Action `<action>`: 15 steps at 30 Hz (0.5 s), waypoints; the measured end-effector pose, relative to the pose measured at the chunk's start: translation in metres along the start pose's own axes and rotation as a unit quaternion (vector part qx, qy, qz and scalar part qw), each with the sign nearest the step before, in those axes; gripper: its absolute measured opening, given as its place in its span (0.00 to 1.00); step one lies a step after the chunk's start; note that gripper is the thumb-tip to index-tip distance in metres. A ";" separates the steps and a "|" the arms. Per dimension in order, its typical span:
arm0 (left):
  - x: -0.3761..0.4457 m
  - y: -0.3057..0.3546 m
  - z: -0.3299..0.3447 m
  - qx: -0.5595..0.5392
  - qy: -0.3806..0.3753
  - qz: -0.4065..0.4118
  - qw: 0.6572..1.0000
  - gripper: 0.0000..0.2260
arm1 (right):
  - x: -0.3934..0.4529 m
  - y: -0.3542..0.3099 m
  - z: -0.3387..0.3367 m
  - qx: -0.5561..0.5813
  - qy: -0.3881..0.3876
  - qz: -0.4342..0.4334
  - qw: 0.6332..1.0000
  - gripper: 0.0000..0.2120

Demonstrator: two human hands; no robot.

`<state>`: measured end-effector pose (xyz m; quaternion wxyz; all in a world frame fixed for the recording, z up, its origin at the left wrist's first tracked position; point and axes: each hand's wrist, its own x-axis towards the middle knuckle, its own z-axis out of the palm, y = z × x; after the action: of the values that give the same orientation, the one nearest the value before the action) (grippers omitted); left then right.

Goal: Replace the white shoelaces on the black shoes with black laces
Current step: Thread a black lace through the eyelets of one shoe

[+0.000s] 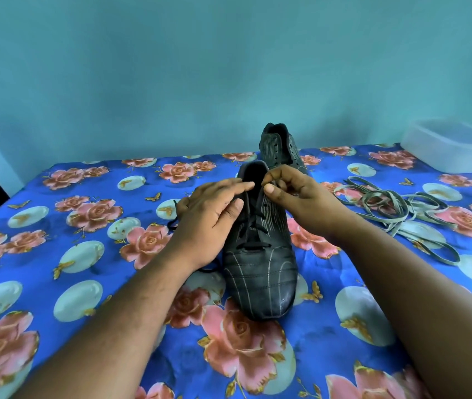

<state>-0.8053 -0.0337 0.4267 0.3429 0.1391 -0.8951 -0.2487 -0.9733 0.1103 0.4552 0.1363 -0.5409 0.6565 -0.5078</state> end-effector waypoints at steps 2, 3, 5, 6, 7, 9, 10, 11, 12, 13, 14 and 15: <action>-0.002 0.001 -0.005 -0.017 0.002 -0.015 1.000 0.15 | 0.000 -0.002 0.000 -0.001 0.002 0.001 1.000 0.05; -0.002 0.000 -0.010 -0.033 0.009 -0.035 0.999 0.12 | -0.001 -0.003 -0.001 -0.002 0.006 0.003 1.000 0.06; -0.003 -0.003 -0.023 -0.080 0.013 -0.078 0.994 0.07 | -0.001 -0.006 -0.002 -0.005 0.024 0.006 1.000 0.07; -0.005 -0.005 -0.030 -0.095 0.002 -0.097 0.991 0.09 | -0.001 -0.008 -0.003 -0.003 0.035 0.007 0.999 0.07; -0.007 -0.006 -0.037 -0.103 -0.022 -0.109 0.988 0.11 | -0.001 -0.009 -0.003 -0.001 0.044 0.008 0.999 0.07; -0.012 -0.007 -0.046 -0.075 -0.085 -0.108 0.988 0.14 | -0.002 -0.011 -0.001 -0.008 0.051 0.002 0.999 0.06; -0.013 -0.008 -0.047 -0.045 -0.115 -0.105 0.987 0.14 | -0.002 -0.011 0.000 -0.018 0.052 -0.004 0.998 0.06; -0.014 -0.008 -0.046 -0.020 -0.139 -0.105 0.984 0.12 | -0.002 -0.012 0.002 -0.031 0.053 -0.009 0.998 0.05; -0.014 -0.009 -0.044 0.001 -0.158 -0.109 0.981 0.11 | -0.003 -0.012 0.003 -0.042 0.053 -0.015 0.998 0.05; -0.013 -0.011 -0.043 0.021 -0.168 -0.116 0.979 0.09 | -0.004 -0.013 0.005 -0.051 0.054 -0.021 0.997 0.05; -0.012 -0.014 -0.043 0.043 -0.167 -0.129 0.977 0.09 | -0.005 -0.015 0.006 -0.059 0.055 -0.028 0.996 0.04; -0.011 -0.017 -0.043 0.065 -0.155 -0.146 0.975 0.08 | -0.005 -0.016 0.007 -0.064 0.058 -0.034 0.996 0.04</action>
<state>-0.7661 -0.0584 0.4389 0.1499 0.2498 -0.9217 -0.2560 -0.9569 0.1125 0.4636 0.0460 -0.5404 0.6756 -0.4995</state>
